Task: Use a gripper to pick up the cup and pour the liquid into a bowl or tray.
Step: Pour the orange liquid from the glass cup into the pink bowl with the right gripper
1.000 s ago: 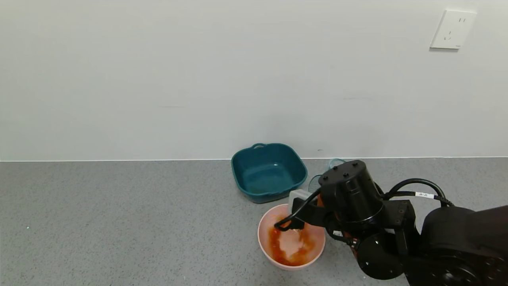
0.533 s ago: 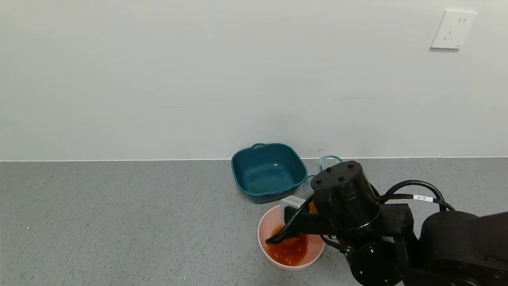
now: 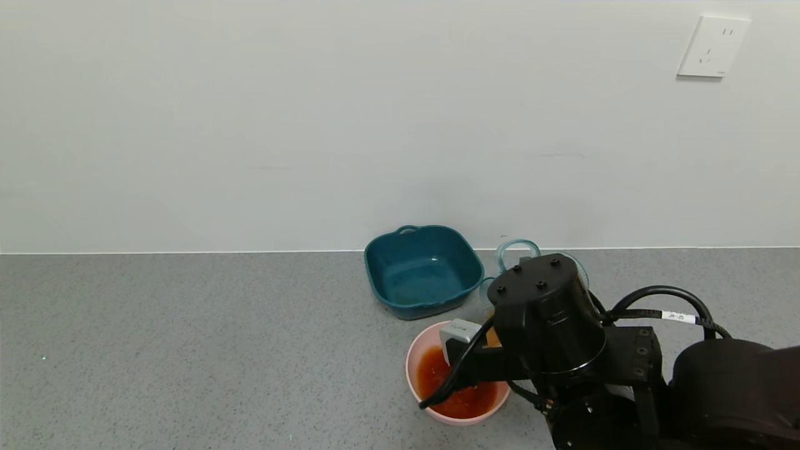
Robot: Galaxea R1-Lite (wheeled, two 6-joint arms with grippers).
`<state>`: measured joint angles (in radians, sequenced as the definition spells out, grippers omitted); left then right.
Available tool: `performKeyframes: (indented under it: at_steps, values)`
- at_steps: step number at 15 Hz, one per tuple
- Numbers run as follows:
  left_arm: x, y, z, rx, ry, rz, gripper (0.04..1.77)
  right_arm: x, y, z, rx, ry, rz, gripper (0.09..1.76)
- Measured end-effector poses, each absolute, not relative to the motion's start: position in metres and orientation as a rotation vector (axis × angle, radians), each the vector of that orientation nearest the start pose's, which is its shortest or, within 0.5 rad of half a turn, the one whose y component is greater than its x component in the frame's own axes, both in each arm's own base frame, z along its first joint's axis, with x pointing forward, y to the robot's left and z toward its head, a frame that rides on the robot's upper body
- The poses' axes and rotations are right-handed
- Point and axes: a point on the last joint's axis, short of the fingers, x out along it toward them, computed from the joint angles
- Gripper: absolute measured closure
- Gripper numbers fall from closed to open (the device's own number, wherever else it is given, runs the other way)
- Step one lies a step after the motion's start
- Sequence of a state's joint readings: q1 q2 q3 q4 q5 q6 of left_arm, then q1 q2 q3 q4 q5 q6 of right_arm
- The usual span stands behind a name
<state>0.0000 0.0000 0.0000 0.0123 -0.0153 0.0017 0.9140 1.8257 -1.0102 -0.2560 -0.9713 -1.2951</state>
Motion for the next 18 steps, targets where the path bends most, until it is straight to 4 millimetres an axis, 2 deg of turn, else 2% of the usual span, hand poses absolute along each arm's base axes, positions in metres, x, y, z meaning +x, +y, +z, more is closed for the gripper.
performKeyframes:
  at_steps: [9,18]
  values:
    - [-0.023,0.0,0.074,0.002,0.012,-0.015,0.09,0.205,0.254,0.168,-1.856,0.312,0.181,0.5]
    - [-0.023,0.0,0.074,0.002,0.012,-0.015,0.09,0.203,0.255,0.171,-1.828,0.298,0.177,0.5]
